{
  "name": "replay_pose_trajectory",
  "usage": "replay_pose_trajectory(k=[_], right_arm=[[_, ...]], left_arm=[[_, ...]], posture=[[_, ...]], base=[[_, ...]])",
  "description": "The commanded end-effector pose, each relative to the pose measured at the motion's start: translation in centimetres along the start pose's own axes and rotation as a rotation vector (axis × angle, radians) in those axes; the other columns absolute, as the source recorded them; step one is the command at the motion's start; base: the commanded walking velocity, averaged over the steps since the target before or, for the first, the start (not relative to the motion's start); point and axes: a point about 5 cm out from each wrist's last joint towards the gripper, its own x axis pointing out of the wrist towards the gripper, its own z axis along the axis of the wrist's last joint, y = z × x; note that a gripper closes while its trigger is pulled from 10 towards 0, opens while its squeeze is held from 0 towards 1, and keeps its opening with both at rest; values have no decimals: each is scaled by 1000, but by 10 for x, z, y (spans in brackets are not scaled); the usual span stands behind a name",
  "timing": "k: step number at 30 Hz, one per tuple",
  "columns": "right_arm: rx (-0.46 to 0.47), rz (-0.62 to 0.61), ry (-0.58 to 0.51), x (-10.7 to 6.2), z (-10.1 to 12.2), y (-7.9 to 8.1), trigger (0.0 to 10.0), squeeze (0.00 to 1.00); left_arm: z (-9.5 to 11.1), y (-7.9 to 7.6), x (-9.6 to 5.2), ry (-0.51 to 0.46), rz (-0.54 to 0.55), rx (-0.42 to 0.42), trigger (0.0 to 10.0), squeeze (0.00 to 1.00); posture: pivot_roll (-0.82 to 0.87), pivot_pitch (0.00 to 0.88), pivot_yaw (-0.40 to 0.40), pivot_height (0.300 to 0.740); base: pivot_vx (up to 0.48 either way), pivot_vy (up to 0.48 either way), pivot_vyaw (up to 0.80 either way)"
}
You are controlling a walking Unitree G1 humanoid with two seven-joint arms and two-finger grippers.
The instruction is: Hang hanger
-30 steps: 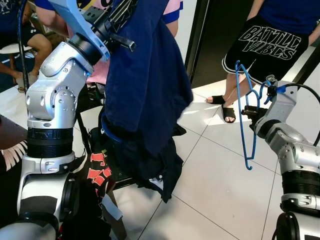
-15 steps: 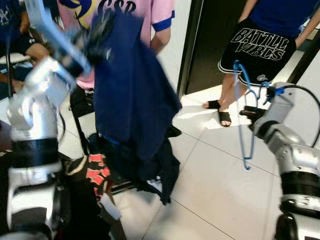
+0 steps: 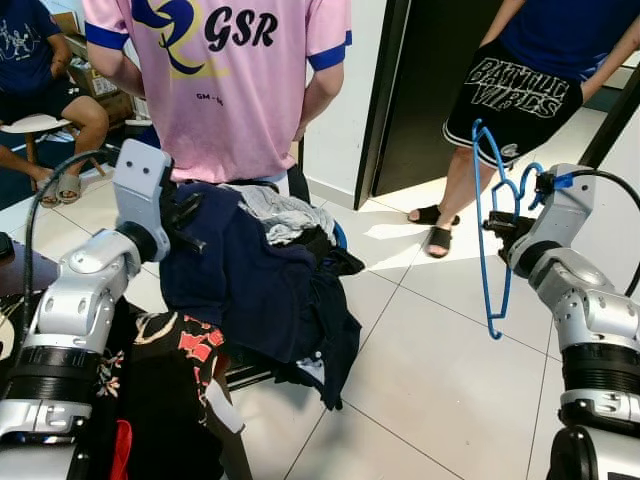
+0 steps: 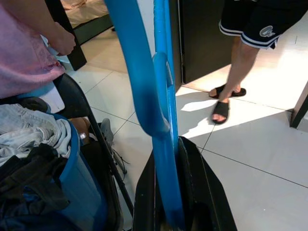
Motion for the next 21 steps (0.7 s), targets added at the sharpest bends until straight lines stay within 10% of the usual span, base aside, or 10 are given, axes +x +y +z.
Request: replay_pose_trajectory(k=[1, 8, 10, 11, 19, 20, 21], right_arm=[[3, -11, 7, 0, -2, -4, 10000, 0], [4, -15, 5, -1, -2, -5, 10000, 0], [4, -17, 4, -1, -2, -6, 10000, 0], [4, -19, 2, 0, -1, -6, 10000, 0], [3, -33, -15, 0, 1, -8, 10000, 0], [3, -35, -19, 0, 2, -8, 10000, 0], [3, -35, -24, 0, 3, -8, 10000, 0]], left_arm=[[12, 5, 2, -35, 35, 35, 2275, 0], [13, -10, 4, -52, -12, 32, 4039, 0], [11, -16, 5, -55, -30, 16, 3059, 0], [15, -20, 11, -79, -55, -18, 471, 0], [77, -47, 40, -307, -291, -155, 0, 0], [91, -52, 45, -353, -329, -170, 510, 0], [100, -56, 47, -381, -353, -173, 4039, 0]], posture=[[-30, 10, -31, 740], [-32, 9, -31, 740], [-31, 9, -30, 740], [-29, 9, -31, 740], [-31, 7, -29, 740], [-37, 4, -24, 740], [-45, 3, -18, 740]], base=[[0, 0, 0], [0, 0, 0], [0, 0, 0], [0, 0, 0], [0, 0, 0], [0, 0, 0], [0, 0, 0]])
